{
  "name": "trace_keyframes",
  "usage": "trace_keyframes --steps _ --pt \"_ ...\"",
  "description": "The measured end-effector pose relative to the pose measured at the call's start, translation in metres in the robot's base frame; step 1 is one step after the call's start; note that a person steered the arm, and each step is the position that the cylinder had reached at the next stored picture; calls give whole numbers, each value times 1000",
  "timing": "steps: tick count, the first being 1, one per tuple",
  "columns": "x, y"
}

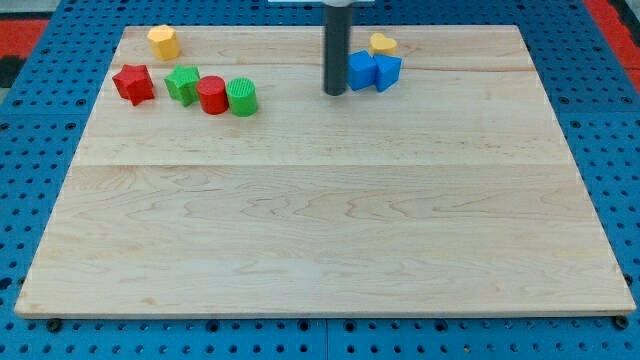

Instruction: Push the yellow hexagon towards the left of the blue cube

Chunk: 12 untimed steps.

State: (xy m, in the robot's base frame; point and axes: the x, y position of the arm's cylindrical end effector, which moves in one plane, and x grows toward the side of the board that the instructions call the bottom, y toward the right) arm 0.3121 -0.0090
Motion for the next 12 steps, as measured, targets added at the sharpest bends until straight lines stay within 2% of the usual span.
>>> trace_keyframes --steps 1,2,3,4,5,6,7,8,9,10,11,12 --pt "-50 -30" --pt "-64 -95" --pt "-53 -155" --pt "-30 -191" --pt "-56 -227" --pt "-56 -279" --pt "-65 -269" --pt "-72 -211" --pt "-92 -247" --pt "-115 -234" --pt "-95 -135" --pt "-40 -90"
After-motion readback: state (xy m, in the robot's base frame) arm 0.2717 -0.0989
